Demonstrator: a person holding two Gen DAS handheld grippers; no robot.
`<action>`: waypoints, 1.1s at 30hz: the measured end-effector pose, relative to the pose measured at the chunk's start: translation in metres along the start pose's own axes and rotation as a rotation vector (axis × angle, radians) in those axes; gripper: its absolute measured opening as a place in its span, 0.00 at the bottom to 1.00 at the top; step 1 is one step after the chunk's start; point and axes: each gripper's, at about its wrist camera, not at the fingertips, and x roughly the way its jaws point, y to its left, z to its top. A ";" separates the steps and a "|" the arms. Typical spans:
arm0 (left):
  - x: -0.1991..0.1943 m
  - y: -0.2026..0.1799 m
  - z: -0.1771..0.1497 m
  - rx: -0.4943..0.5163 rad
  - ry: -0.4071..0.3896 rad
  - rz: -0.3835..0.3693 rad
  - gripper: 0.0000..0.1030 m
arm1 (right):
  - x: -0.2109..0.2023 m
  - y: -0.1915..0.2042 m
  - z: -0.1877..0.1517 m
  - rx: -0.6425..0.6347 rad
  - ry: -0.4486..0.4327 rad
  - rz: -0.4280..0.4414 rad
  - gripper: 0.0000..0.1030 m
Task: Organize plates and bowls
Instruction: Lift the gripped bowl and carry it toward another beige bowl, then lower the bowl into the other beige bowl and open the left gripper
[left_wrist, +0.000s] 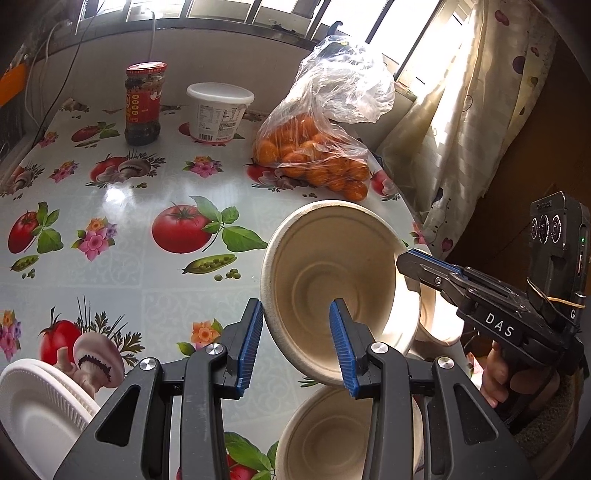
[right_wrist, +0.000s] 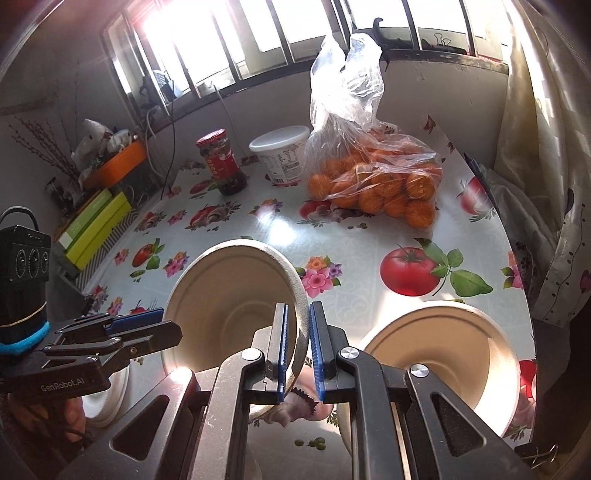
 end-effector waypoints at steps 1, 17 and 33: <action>-0.001 -0.001 0.000 0.003 -0.002 0.000 0.38 | -0.002 0.001 0.000 0.000 -0.004 0.001 0.12; -0.027 -0.010 -0.010 0.026 -0.023 -0.007 0.38 | -0.035 0.014 -0.014 0.006 -0.049 0.032 0.12; -0.050 -0.012 -0.043 0.028 -0.014 -0.018 0.38 | -0.066 0.032 -0.048 0.013 -0.066 0.058 0.12</action>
